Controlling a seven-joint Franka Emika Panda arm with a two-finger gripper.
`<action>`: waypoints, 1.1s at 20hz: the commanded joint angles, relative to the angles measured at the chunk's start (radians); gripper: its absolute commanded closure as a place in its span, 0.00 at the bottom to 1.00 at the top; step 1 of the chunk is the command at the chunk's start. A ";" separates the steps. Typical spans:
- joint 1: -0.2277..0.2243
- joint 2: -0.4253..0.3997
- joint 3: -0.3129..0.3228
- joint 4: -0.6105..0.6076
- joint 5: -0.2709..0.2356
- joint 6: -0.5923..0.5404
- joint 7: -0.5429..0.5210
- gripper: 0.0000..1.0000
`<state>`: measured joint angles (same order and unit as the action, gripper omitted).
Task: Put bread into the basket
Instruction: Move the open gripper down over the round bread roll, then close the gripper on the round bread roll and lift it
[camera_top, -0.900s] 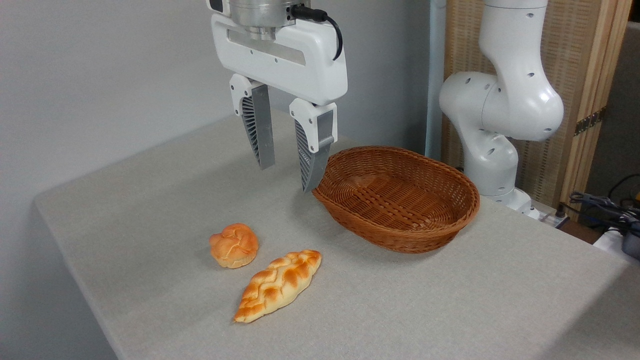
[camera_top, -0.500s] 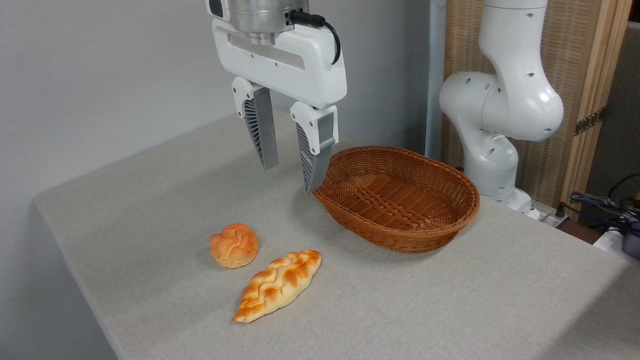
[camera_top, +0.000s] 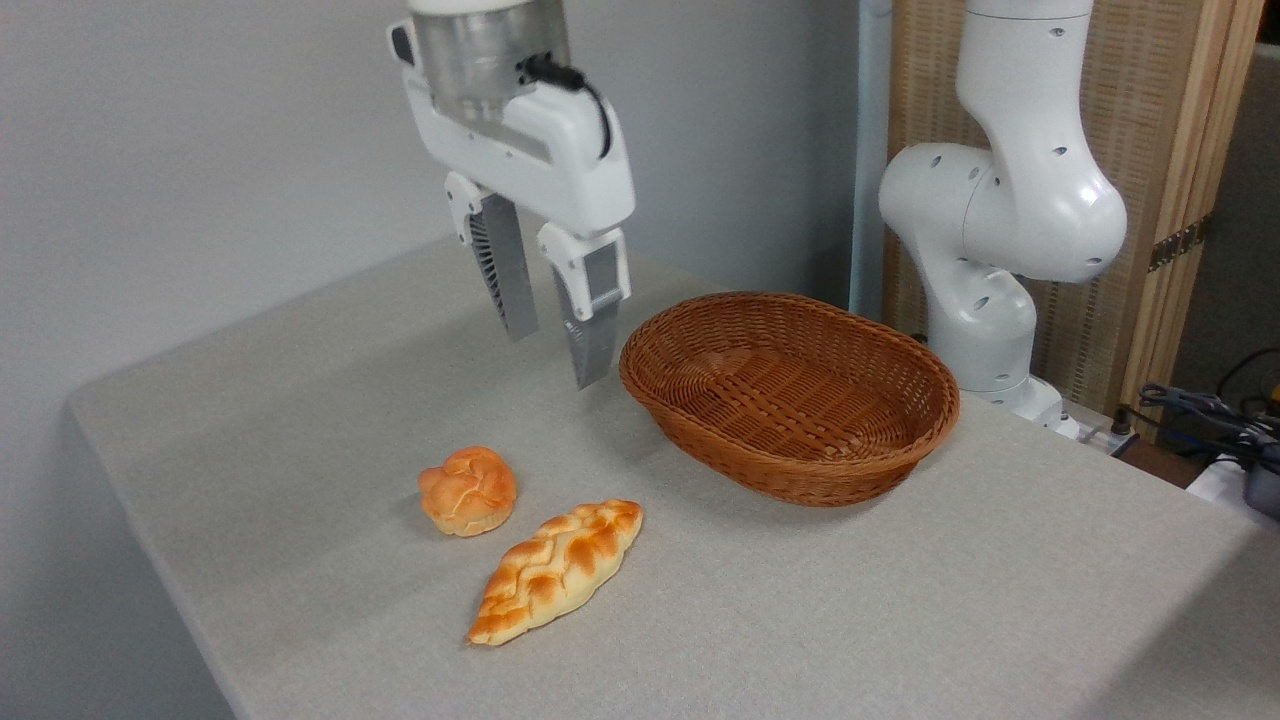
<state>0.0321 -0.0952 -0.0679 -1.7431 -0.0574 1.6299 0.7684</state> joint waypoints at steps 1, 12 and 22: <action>-0.003 0.009 -0.045 -0.103 -0.019 0.146 -0.009 0.00; -0.044 0.089 -0.167 -0.352 -0.038 0.623 -0.049 0.00; -0.044 0.117 -0.187 -0.389 -0.004 0.688 -0.035 0.67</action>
<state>-0.0099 0.0202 -0.2553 -2.1195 -0.0714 2.2922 0.7277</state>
